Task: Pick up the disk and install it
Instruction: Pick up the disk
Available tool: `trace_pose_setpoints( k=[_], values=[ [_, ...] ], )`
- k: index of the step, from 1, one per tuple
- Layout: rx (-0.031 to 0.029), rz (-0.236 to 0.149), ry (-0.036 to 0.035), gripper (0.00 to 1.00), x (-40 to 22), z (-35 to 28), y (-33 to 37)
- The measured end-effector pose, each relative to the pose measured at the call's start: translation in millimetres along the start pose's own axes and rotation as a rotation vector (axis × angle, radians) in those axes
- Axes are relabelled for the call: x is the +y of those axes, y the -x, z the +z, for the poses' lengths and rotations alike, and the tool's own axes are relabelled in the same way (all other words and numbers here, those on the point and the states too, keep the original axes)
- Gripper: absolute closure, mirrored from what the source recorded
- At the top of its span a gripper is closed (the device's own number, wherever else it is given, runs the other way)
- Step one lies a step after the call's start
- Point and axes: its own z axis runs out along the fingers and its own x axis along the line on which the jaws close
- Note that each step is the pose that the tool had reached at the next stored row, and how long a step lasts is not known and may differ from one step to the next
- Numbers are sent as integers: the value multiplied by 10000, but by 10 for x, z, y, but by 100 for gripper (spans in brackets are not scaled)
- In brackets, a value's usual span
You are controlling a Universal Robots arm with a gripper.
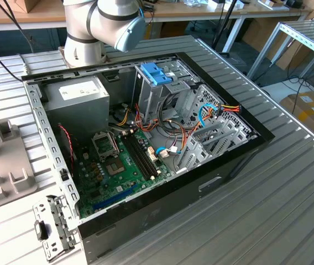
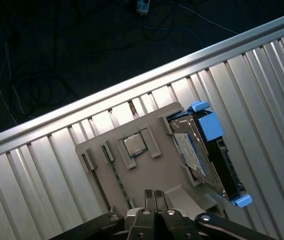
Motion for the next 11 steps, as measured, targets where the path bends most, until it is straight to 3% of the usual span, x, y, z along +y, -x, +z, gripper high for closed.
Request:
trace_pose_setpoints(
  k=[11],
  values=[
    [14, -322, 8, 89, 0, 1, 0]
  ],
)
